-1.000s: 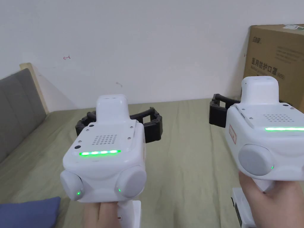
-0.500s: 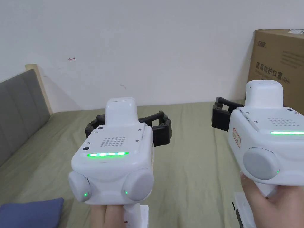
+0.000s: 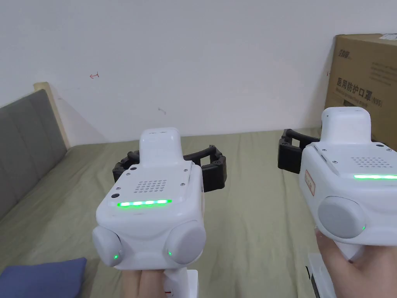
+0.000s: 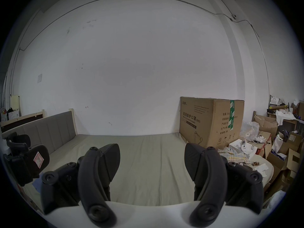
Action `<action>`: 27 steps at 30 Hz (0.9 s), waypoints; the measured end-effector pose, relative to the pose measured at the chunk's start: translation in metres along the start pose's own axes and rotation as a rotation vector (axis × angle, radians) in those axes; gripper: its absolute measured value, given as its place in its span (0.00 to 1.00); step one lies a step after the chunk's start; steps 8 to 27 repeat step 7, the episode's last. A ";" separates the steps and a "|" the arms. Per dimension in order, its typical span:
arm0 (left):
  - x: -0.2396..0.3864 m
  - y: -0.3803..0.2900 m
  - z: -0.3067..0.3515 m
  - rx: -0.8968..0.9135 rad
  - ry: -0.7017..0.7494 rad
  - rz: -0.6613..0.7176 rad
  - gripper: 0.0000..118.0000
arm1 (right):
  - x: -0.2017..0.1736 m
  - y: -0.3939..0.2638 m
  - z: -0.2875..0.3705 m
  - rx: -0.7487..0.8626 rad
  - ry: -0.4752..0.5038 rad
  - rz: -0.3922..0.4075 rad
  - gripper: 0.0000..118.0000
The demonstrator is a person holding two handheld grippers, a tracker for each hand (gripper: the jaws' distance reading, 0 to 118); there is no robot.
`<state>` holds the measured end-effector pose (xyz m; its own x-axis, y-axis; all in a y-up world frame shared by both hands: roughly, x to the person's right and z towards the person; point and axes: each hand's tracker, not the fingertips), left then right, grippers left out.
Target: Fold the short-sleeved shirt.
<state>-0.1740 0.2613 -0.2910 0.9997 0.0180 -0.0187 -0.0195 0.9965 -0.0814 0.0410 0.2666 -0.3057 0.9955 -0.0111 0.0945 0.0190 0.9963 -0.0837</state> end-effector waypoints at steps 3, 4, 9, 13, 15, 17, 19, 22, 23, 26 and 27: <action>0.005 0.000 -0.002 -0.015 0.022 -0.031 0.95 | -0.003 -0.003 -0.002 -0.008 -0.003 0.015 0.73; 0.006 -0.001 -0.002 -0.015 0.020 -0.039 0.95 | -0.003 -0.003 -0.002 -0.009 -0.004 0.015 0.73; 0.004 -0.001 -0.001 0.008 -0.023 -0.024 0.95 | -0.004 -0.003 -0.002 -0.005 0.000 0.012 0.73; 0.004 -0.001 -0.001 0.008 -0.023 -0.024 0.95 | -0.004 -0.003 -0.002 -0.005 0.000 0.012 0.73; 0.004 -0.001 -0.001 0.008 -0.023 -0.024 0.95 | -0.004 -0.003 -0.002 -0.005 0.000 0.012 0.73; 0.004 -0.001 -0.001 0.008 -0.023 -0.024 0.95 | -0.004 -0.003 -0.002 -0.005 0.000 0.012 0.73; 0.004 -0.001 -0.001 0.008 -0.023 -0.024 0.95 | -0.004 -0.003 -0.002 -0.005 0.000 0.012 0.73; 0.004 -0.001 -0.001 0.008 -0.023 -0.024 0.95 | -0.004 -0.003 -0.002 -0.005 0.000 0.012 0.73; 0.004 -0.001 -0.001 0.008 -0.023 -0.024 0.95 | -0.004 -0.003 -0.002 -0.005 0.000 0.012 0.73; 0.004 -0.001 -0.001 0.008 -0.023 -0.024 0.95 | -0.004 -0.003 -0.002 -0.005 0.000 0.012 0.73; 0.004 -0.001 -0.001 0.008 -0.023 -0.024 0.95 | -0.004 -0.003 -0.002 -0.005 0.000 0.012 0.73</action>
